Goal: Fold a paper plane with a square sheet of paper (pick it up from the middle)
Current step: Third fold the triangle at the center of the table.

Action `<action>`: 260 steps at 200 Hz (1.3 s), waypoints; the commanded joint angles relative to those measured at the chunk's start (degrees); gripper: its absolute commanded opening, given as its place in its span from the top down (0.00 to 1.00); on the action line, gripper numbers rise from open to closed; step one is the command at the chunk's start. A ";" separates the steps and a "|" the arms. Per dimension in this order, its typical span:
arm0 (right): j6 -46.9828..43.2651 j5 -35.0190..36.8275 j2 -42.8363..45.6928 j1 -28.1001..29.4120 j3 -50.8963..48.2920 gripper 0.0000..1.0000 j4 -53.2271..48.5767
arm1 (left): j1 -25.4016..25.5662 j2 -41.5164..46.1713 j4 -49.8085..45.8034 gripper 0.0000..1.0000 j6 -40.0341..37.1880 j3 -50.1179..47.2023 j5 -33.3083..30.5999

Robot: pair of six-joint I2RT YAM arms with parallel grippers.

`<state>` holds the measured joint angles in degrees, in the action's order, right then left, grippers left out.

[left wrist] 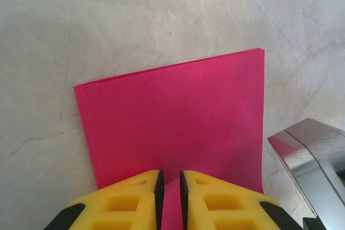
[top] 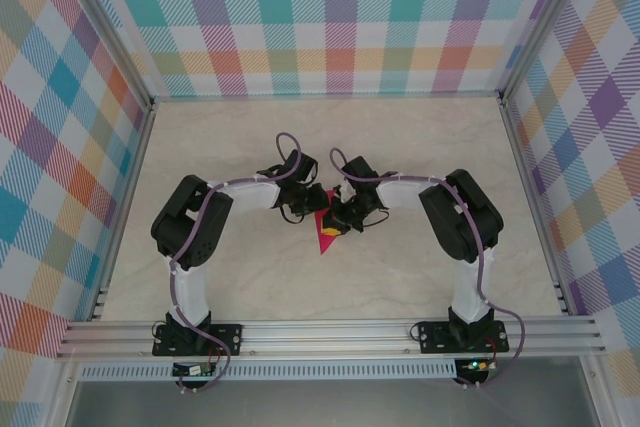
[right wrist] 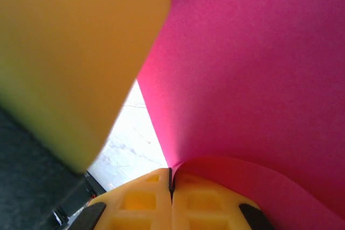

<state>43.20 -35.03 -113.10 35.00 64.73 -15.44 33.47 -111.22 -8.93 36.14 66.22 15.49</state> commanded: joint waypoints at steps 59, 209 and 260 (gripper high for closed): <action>-2.09 -0.93 -1.95 0.33 1.84 0.99 0.04 | -0.12 -0.55 -1.97 0.81 -0.96 -1.47 0.68; -5.34 0.49 -3.70 0.36 2.39 0.99 -3.05 | -0.08 0.28 -2.38 0.81 -0.79 -1.40 0.64; -5.69 2.20 -4.14 0.33 2.24 0.96 -3.98 | -3.05 5.57 -5.63 0.77 2.49 -0.39 -1.59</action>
<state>39.31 -35.62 -115.26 35.00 66.50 -16.32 32.73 -110.15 -10.76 36.62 66.15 15.29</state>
